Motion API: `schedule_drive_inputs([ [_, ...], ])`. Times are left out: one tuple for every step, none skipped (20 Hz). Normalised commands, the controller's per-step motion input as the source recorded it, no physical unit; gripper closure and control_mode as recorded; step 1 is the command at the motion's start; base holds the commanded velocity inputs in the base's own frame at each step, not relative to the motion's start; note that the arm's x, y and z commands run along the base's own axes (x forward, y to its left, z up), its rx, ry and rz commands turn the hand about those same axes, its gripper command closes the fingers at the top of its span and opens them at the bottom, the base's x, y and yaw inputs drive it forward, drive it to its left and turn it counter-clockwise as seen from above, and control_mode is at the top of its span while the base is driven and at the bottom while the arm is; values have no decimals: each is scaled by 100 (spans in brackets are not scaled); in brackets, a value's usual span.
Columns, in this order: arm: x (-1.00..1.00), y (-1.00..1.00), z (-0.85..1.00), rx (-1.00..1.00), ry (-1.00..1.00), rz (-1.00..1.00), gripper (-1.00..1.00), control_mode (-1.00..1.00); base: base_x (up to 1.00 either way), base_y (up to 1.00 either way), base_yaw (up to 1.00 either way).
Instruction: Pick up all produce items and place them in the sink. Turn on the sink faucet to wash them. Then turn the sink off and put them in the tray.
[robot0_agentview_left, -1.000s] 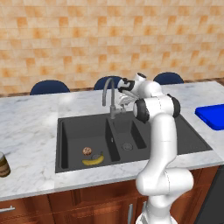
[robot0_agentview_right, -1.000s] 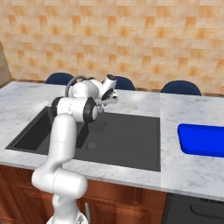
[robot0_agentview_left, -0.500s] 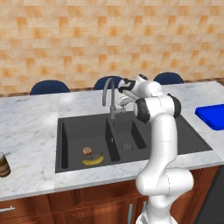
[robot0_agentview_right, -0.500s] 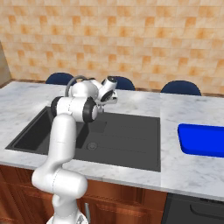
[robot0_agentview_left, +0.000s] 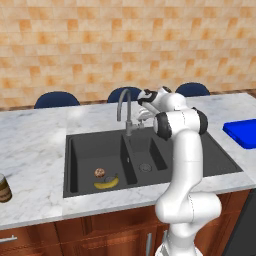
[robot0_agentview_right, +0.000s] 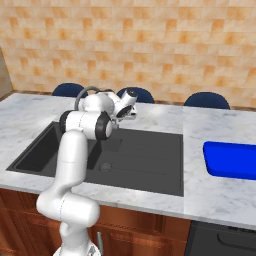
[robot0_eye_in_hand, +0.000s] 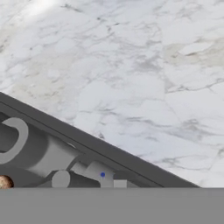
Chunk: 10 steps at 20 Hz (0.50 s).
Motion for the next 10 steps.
schedule_drive_inputs([
  [0, -21, -9, 0, 8, -3, 100, -100, 0, 0, 0],
  [0, -22, -10, 0, 6, -3, 100, -100, 0, 0, 0],
  [0, -24, -17, 0, 5, 0, 100, -100, 0, 0, 0],
  [1, -35, -21, 0, 8, 0, 100, -100, 0, 0, 0],
  [0, -35, -26, 0, 7, 0, 100, -100, 0, 0, 0],
  [0, -41, -27, 0, 7, 0, 100, -100, 0, 0, 0],
  [0, -50, -26, 0, 5, 0, 100, -100, 0, 0, 0],
  [0, -51, -26, 0, 3, 0, 100, -100, 0, 0, 0],
  [0, -56, -28, 0, 3, 0, 100, -100, 0, 0, 0],
  [0, -58, -28, 1, 3, 0, 100, -100, 0, 0, 0],
])
